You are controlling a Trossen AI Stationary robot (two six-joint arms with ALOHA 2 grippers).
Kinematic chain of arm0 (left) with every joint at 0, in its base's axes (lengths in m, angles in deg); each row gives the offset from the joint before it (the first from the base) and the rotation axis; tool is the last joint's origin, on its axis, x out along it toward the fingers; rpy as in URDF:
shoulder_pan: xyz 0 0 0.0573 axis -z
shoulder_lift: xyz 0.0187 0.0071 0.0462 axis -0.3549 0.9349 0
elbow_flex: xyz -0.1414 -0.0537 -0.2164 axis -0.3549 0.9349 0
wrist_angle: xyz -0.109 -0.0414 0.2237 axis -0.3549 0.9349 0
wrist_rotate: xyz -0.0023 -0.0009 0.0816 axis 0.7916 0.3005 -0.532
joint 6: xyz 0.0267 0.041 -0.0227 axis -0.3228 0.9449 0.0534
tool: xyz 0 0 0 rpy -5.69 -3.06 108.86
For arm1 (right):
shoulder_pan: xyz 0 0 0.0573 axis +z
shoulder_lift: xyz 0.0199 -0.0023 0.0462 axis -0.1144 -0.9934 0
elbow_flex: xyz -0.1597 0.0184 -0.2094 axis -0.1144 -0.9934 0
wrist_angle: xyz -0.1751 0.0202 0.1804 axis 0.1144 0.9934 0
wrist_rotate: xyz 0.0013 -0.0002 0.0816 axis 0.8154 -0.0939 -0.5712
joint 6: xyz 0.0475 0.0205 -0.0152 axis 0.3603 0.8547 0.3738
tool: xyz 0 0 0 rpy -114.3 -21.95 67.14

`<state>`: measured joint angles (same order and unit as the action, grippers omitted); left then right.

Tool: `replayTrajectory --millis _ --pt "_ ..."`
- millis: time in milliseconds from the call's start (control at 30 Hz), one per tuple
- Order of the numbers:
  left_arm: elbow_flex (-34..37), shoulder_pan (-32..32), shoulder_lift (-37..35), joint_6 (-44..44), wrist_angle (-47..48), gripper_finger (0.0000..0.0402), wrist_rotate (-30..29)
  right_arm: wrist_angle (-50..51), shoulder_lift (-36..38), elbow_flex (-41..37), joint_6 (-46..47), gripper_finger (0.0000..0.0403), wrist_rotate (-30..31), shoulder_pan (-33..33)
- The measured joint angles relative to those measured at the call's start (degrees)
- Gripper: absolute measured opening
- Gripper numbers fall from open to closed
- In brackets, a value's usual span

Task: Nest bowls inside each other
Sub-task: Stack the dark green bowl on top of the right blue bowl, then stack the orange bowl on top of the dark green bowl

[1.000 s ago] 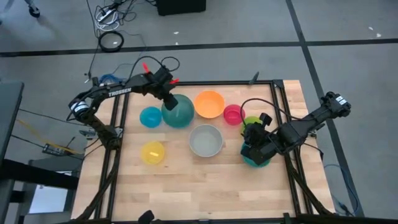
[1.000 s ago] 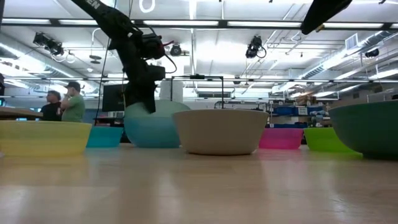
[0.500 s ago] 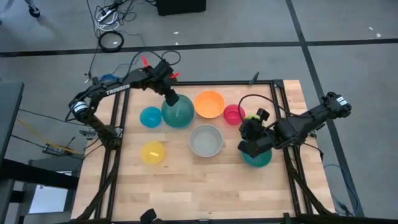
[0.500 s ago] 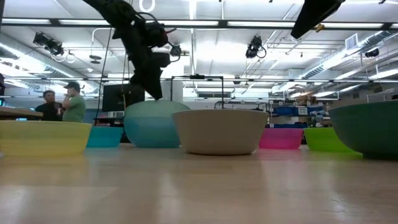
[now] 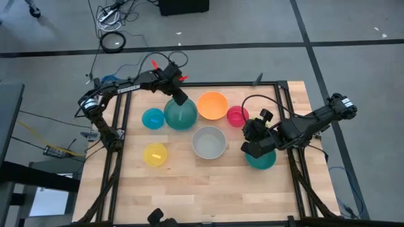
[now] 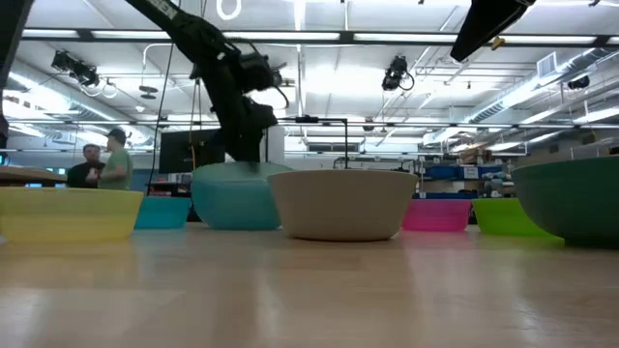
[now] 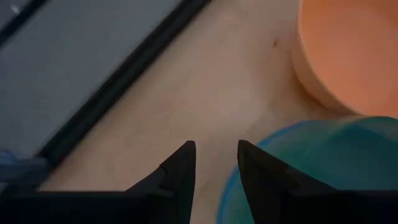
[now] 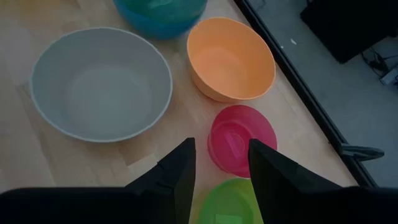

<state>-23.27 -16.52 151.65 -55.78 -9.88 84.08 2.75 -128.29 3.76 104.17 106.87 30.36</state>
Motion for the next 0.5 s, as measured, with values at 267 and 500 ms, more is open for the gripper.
replayTrajectory --millis 267,500 --pt "-0.2 1.4 1.9 0.3 1.0 0.0128 0.2 0.0 0.0 0.0 0.0 0.0135 0.0 0.0" --pt "-6.6 2.1 -4.9 1.8 8.0 0.0128 2.7 -4.3 0.0 -0.6 -3.5 0.0135 0.4 -0.7"
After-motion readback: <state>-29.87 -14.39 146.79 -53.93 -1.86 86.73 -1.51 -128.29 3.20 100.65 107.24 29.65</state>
